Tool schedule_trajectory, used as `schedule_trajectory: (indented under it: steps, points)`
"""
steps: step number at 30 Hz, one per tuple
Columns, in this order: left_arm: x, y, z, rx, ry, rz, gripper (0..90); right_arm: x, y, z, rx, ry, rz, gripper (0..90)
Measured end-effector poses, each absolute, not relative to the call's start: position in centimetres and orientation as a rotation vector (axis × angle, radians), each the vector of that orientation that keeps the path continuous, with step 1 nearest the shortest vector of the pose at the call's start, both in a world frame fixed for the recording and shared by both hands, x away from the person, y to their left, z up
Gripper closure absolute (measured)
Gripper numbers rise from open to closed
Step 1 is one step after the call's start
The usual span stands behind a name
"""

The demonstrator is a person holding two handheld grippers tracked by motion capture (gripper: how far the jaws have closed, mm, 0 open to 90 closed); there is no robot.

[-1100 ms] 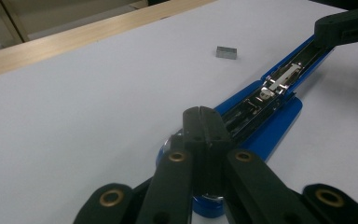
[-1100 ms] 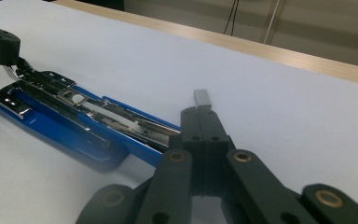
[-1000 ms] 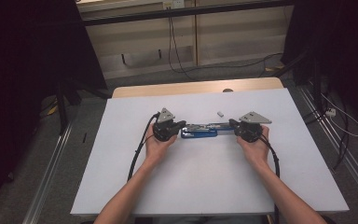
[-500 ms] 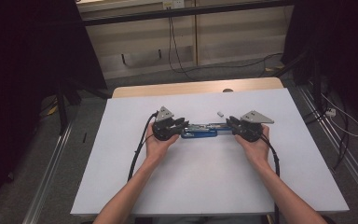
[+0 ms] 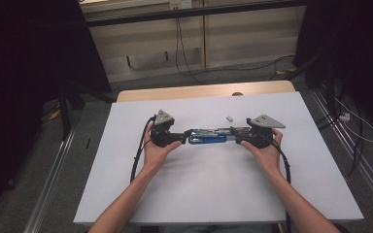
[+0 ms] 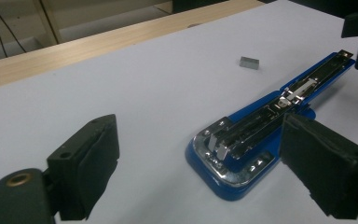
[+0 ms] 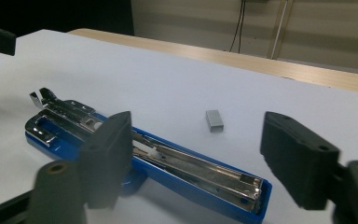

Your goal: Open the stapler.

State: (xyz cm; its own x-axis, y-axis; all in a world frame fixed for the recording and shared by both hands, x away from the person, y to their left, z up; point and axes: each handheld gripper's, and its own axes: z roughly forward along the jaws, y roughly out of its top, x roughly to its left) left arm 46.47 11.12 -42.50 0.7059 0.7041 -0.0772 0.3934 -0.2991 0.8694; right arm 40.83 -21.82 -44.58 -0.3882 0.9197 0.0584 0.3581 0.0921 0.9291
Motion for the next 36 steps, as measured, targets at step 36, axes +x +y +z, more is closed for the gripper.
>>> schedule_trajectory:
  steps: [36]
  points:
    - [38.1, 18.3, -42.4, 1.861, 0.837, 0.435, 6.2, 40.1, -22.1, -43.4, 1.249, 1.778, 1.313, 9.6]
